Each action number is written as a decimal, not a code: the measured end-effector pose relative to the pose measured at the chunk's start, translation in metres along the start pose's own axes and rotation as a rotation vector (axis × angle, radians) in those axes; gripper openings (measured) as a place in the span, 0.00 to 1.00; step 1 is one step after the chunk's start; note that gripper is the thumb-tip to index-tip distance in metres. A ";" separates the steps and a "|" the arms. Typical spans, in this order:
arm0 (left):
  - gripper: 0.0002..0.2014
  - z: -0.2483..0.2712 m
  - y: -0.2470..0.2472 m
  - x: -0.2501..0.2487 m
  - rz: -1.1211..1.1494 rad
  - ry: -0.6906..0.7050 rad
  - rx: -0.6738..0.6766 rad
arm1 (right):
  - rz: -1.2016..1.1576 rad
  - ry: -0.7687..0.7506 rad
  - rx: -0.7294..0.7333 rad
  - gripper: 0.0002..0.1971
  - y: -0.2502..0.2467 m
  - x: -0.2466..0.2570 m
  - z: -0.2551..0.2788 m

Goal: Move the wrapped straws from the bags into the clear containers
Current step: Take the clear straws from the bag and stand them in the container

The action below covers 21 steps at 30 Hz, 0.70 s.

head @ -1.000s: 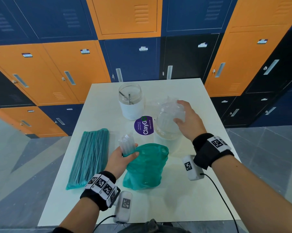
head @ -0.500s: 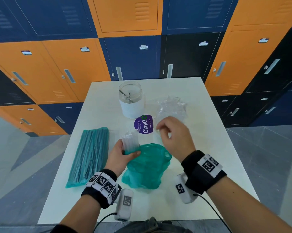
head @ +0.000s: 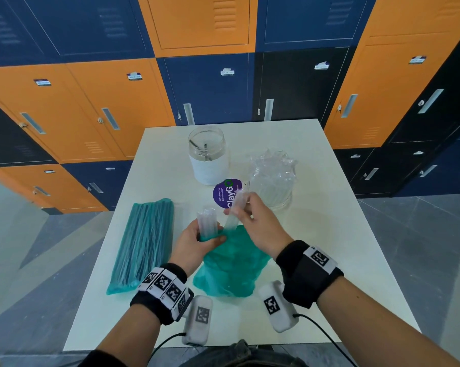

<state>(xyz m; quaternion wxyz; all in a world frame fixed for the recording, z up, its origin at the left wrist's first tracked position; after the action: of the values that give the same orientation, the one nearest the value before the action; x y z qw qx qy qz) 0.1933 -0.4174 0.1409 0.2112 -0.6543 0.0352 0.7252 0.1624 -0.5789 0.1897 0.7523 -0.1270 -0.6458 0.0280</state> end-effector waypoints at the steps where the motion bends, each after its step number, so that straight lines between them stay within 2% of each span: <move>1: 0.15 -0.001 -0.001 0.002 0.002 -0.003 -0.001 | 0.009 -0.022 -0.025 0.04 -0.006 0.005 0.001; 9: 0.13 -0.002 -0.003 0.007 -0.069 -0.015 0.002 | 0.053 -0.227 -0.375 0.09 -0.092 0.076 0.008; 13: 0.12 -0.001 -0.002 0.006 -0.091 -0.015 0.012 | 0.129 -0.339 -0.518 0.09 -0.118 0.113 0.021; 17: 0.13 0.000 -0.002 0.006 -0.093 -0.025 0.009 | 0.171 -0.433 -0.588 0.15 -0.122 0.127 0.030; 19: 0.15 0.000 -0.003 0.005 -0.097 -0.023 0.017 | 0.197 -0.436 -0.556 0.12 -0.117 0.121 0.027; 21: 0.16 0.001 -0.002 0.004 -0.084 -0.020 0.029 | 0.242 -0.370 -0.507 0.08 -0.111 0.102 0.018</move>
<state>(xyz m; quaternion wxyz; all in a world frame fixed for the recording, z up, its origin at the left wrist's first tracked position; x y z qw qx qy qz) 0.1928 -0.4141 0.1375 0.2513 -0.6447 0.0161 0.7218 0.1485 -0.6620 0.3158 0.5583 -0.3784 -0.7380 -0.0218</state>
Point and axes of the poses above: each hand's wrist, its own z-axis away from the middle knuckle, its own y-axis out of the palm, x = y × z, the point moved 6 cm from there along -z, towards the middle knuckle, and after that the axes turned 5 degrees about y, right-handed, at the moved point
